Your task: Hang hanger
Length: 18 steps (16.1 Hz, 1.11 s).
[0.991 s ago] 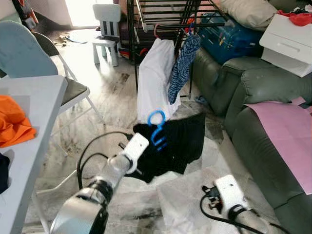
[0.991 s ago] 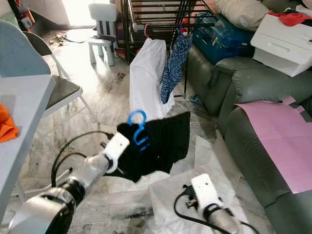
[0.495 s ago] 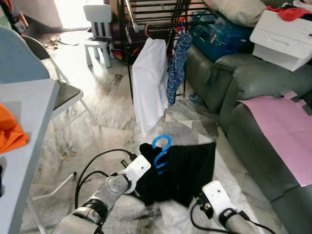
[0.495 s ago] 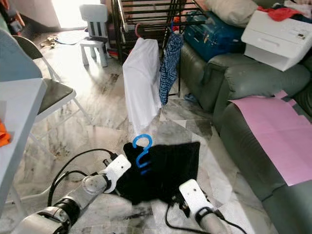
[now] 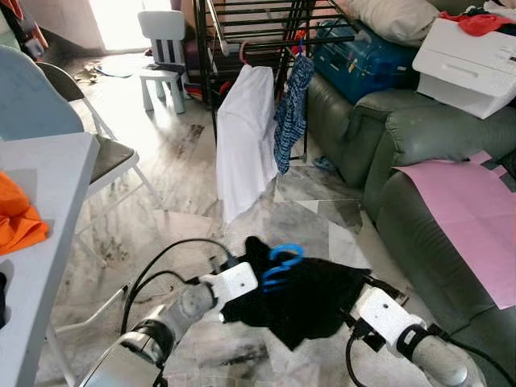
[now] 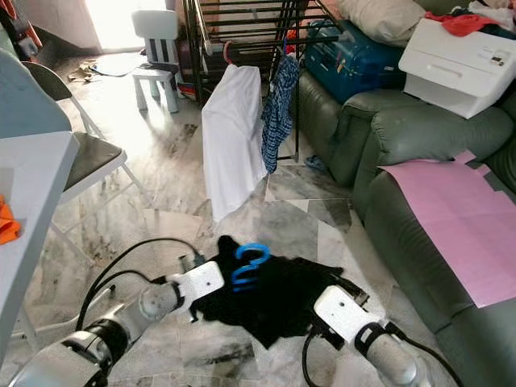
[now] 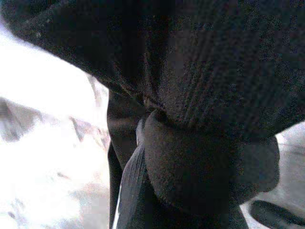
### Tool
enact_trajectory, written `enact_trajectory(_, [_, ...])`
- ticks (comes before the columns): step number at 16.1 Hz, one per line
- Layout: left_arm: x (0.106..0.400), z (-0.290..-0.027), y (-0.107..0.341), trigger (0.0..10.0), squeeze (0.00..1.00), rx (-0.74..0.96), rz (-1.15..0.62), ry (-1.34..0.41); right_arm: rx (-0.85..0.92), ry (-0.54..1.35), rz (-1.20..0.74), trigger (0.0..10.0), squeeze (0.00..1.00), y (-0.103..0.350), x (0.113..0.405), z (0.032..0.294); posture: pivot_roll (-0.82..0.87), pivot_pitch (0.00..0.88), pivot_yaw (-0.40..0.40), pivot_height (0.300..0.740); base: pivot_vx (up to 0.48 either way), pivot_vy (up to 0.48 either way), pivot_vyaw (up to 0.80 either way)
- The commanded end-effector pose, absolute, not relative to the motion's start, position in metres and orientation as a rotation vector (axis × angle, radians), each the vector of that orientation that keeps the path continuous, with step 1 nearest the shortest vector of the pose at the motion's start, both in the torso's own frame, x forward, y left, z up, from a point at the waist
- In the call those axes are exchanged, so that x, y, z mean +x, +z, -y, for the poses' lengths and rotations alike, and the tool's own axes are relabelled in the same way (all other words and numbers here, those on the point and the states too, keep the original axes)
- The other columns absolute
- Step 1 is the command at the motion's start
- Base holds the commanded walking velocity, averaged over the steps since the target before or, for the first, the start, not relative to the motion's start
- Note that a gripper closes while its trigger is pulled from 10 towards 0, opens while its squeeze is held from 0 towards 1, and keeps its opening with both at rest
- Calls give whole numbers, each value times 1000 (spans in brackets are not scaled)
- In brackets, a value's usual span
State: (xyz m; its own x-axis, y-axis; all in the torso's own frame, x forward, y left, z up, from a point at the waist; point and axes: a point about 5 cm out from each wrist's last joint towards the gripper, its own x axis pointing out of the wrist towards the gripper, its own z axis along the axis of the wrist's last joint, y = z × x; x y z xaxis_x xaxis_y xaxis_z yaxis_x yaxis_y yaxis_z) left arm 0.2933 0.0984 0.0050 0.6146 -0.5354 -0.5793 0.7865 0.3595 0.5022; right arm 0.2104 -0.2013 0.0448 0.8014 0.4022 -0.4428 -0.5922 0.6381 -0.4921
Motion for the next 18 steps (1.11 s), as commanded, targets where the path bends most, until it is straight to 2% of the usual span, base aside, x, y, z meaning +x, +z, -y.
enact_trajectory(1, [296, -89, 13, 0, 0, 891, -258, -938, -705, 620, -292, 10000, 675, 47, 213, 201, -85, 0, 24, 740, 0, 0, 0])
enact_trajectory(2, [295, -88, 13, 0, 0, 909, -244, -962, -720, 646, -294, 10000, 290, 47, 214, 201, -85, 0, 25, 740, 0, 0, 0])
enact_trajectory(3, [295, -88, 14, 0, 0, 909, -238, -971, -710, 659, -296, 10000, 173, 48, 215, 200, -83, 0, 25, 740, 0, 0, 0])
enact_trajectory(4, [295, -86, 17, 0, 0, 947, -194, -1014, -728, 708, -310, 10000, 0, 48, 218, 201, -64, 0, 22, 740, 0, 0, 0])
enact_trajectory(8, [296, -82, 21, 0, 0, 962, -151, -1037, -714, 765, -347, 10000, 0, 45, 223, 200, -58, 0, 25, 740, 0, 0, 0])
enact_trajectory(9, [297, -77, 25, 0, 0, 956, -118, -1046, -629, 800, -395, 10000, 0, 40, 224, 198, -58, 0, 27, 740, 0, 0, 0])
enact_trajectory(11, [297, -75, 26, 0, 0, 960, -99, -1056, -605, 844, -435, 10000, 0, 33, 221, 195, -62, 0, 30, 740, 0, 0, 0])
enact_trajectory(12, [296, -73, 27, 0, 0, 963, -84, -1063, -575, 903, -487, 8902, 0, 25, 216, 192, -62, 0, 28, 740, 0, 0, 0])
enact_trajectory(13, [297, -72, 27, 0, 0, 963, -77, -1065, -557, 926, -508, 0, 0, 21, 214, 191, -60, 0, 25, 740, 0, 0, 0])
enact_trajectory(18, [297, -69, 30, 0, 0, 966, -47, -1074, -553, 961, -541, 0, 0, 16, 222, 194, -52, 0, 15, 740, 0, 0, 0])
